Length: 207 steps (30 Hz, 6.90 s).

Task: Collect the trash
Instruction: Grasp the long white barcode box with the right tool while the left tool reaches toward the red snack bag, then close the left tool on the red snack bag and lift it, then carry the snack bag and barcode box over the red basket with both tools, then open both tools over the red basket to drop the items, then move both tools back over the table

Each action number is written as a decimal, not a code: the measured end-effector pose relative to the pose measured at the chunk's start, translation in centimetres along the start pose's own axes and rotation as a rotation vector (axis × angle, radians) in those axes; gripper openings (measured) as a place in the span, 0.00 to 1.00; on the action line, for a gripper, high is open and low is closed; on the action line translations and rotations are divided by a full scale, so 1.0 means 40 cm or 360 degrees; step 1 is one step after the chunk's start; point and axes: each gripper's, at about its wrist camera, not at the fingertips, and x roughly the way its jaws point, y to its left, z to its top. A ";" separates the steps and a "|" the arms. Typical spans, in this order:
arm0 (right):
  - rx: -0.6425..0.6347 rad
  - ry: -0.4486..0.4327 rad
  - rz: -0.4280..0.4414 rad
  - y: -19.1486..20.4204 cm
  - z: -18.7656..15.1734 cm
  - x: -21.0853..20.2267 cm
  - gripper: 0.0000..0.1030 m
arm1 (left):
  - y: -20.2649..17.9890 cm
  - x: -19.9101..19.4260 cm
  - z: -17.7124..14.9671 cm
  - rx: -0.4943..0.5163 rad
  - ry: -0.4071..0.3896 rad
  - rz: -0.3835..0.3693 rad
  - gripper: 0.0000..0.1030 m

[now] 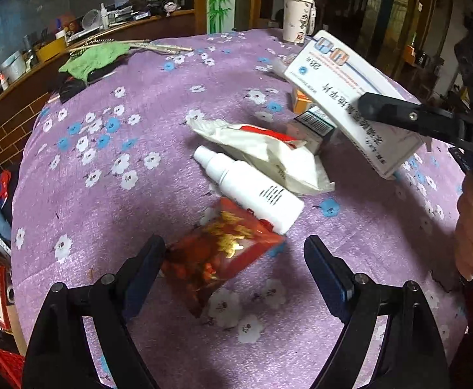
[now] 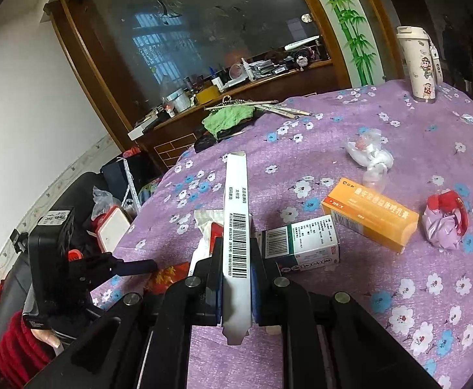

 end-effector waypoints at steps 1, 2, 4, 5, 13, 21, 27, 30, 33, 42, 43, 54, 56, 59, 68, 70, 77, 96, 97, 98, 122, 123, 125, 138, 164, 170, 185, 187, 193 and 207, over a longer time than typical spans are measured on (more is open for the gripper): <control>-0.0005 0.0002 0.0001 0.002 0.000 0.001 0.14 | -0.001 0.005 0.000 -0.0001 -0.0003 0.0019 0.81; -0.0012 0.0003 0.0003 0.005 -0.001 0.001 0.14 | -0.002 0.012 0.000 -0.0002 -0.0004 0.0053 0.79; -0.0021 0.0003 0.0001 0.008 -0.001 0.000 0.14 | 0.002 0.032 0.008 -0.0017 0.0007 0.0098 0.66; -0.0023 0.0002 0.0002 0.008 -0.002 0.000 0.14 | 0.003 0.036 0.007 -0.0036 0.0008 0.0106 0.59; -0.0041 0.0000 -0.0002 0.019 -0.003 -0.003 0.14 | 0.017 0.002 -0.020 -0.0285 -0.0061 0.0132 0.12; -0.0121 0.0038 -0.0037 0.041 -0.012 0.014 0.14 | 0.030 -0.017 -0.035 -0.0434 -0.0127 0.0137 0.11; -0.0131 0.0034 -0.0050 0.035 -0.012 0.017 0.14 | 0.031 -0.022 -0.038 -0.0454 -0.0053 0.0166 0.51; -0.0117 0.0041 -0.0047 0.030 -0.011 0.019 0.14 | 0.012 -0.091 -0.024 -0.0399 -0.0202 0.0251 0.78; -0.0125 0.0041 -0.0037 0.033 -0.011 0.018 0.14 | 0.017 -0.091 0.016 -0.0318 -0.0193 0.0340 0.78; -0.0092 0.0041 -0.0035 0.019 -0.010 0.017 0.14 | 0.048 0.051 0.065 -0.0207 0.0023 0.0369 0.43; -0.0095 0.0040 -0.0033 0.021 -0.010 0.016 0.14 | 0.049 0.058 0.060 -0.0226 0.0026 0.0369 0.39; -0.0152 0.0045 -0.0032 0.042 -0.017 0.020 0.14 | 0.055 -0.034 0.029 -0.0451 -0.0192 0.0350 0.32; -0.0175 0.0050 -0.0031 0.051 -0.020 0.022 0.14 | 0.039 -0.075 0.015 -0.0510 -0.0287 0.0376 0.32; -0.0224 0.0058 -0.0025 0.070 -0.027 0.025 0.14 | 0.022 -0.098 -0.002 -0.0549 -0.0378 0.0460 0.32; -0.0301 0.0047 -0.0034 0.097 -0.035 0.025 0.14 | 0.014 -0.100 -0.008 -0.0489 -0.0461 0.0545 0.32; -0.0303 0.0046 -0.0033 0.098 -0.035 0.024 0.14 | 0.014 -0.102 -0.009 -0.0480 -0.0470 0.0543 0.32; -0.0315 0.0046 -0.0054 0.099 -0.039 0.026 0.14 | 0.014 -0.102 -0.008 -0.0473 -0.0471 0.0593 0.32; -0.0320 0.0060 -0.0085 0.097 -0.042 0.032 0.14 | -0.004 -0.095 -0.011 -0.0409 -0.0474 0.0656 0.32; -0.0320 0.0060 -0.0087 0.097 -0.042 0.033 0.14 | -0.004 -0.095 -0.012 -0.0408 -0.0474 0.0661 0.32; -0.0319 0.0061 -0.0088 0.096 -0.042 0.033 0.14 | -0.004 -0.095 -0.013 -0.0407 -0.0475 0.0662 0.32; -0.0312 0.0038 -0.0006 0.204 -0.006 -0.041 0.14 | -0.027 -0.296 -0.066 -0.0420 -0.0569 0.0746 0.32; -0.0324 0.0039 0.0001 0.219 -0.009 -0.042 0.14 | -0.024 -0.307 -0.076 -0.0424 -0.0569 0.0765 0.32; -0.0348 0.0051 0.0009 0.242 -0.013 -0.040 0.14 | -0.012 -0.328 -0.096 -0.0445 -0.0569 0.0771 0.32; -0.0469 0.0248 0.0225 0.446 -0.060 0.055 0.14 | 0.124 -0.504 -0.265 -0.0681 -0.0615 0.0907 0.33; -0.0679 0.0590 0.0531 0.885 -0.145 0.315 0.14 | 0.403 -0.610 -0.517 -0.1051 -0.0513 0.1123 0.33; -0.0674 0.0634 0.0505 0.903 -0.156 0.364 0.15 | 0.416 -0.603 -0.524 -0.1067 -0.0505 0.1112 0.33; -0.0605 0.0527 0.0449 0.815 -0.110 0.305 0.31 | 0.360 -0.615 -0.482 -0.0995 -0.0573 0.1087 0.81; -0.0590 0.0512 0.0421 0.779 -0.105 0.282 0.34 | 0.328 -0.607 -0.455 -0.0942 -0.0581 0.1065 0.81; -0.0475 0.0453 0.0342 0.644 -0.078 0.202 0.34 | 0.208 -0.571 -0.356 -0.0755 -0.0585 0.0951 0.81; -0.0170 0.0244 0.0062 0.245 0.015 0.011 0.34 | -0.080 -0.407 -0.100 -0.0371 -0.0451 0.0580 0.81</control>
